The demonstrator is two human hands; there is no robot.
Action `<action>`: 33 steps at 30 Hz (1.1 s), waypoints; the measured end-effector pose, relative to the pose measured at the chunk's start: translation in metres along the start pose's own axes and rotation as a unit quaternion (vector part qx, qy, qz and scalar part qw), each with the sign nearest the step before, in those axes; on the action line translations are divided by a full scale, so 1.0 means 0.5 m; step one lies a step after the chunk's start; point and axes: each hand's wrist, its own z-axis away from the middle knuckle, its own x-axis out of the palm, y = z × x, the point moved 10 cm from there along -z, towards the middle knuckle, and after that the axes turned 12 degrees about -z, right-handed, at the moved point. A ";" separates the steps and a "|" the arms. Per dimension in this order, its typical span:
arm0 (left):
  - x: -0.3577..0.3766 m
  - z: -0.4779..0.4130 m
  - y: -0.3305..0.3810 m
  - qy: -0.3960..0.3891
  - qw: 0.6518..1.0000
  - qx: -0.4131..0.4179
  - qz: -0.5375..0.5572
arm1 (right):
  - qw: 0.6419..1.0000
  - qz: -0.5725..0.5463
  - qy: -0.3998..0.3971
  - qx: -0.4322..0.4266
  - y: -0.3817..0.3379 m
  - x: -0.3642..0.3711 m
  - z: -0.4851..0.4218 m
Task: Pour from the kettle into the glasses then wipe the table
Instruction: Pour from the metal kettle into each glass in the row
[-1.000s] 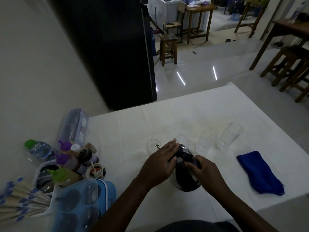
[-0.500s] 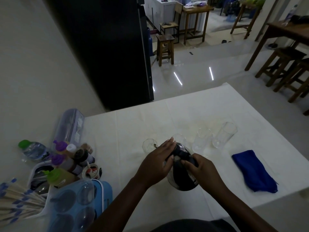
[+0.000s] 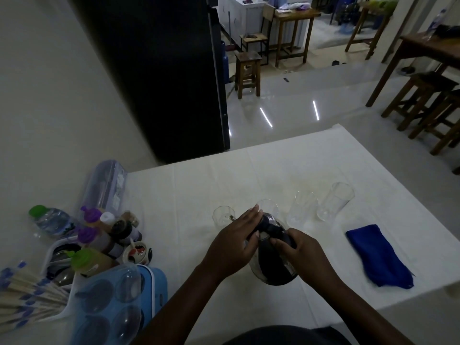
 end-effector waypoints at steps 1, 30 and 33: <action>0.000 0.001 0.000 0.000 1.000 -0.002 0.002 | 1.000 -0.004 -0.001 -0.001 -0.002 0.000 0.001; -0.002 -0.001 0.000 -0.003 1.000 -0.013 0.019 | 1.000 0.019 0.002 0.008 -0.011 -0.007 0.000; -0.002 -0.001 -0.002 -0.001 1.000 -0.017 0.022 | 1.000 0.019 0.007 0.011 -0.013 -0.010 -0.001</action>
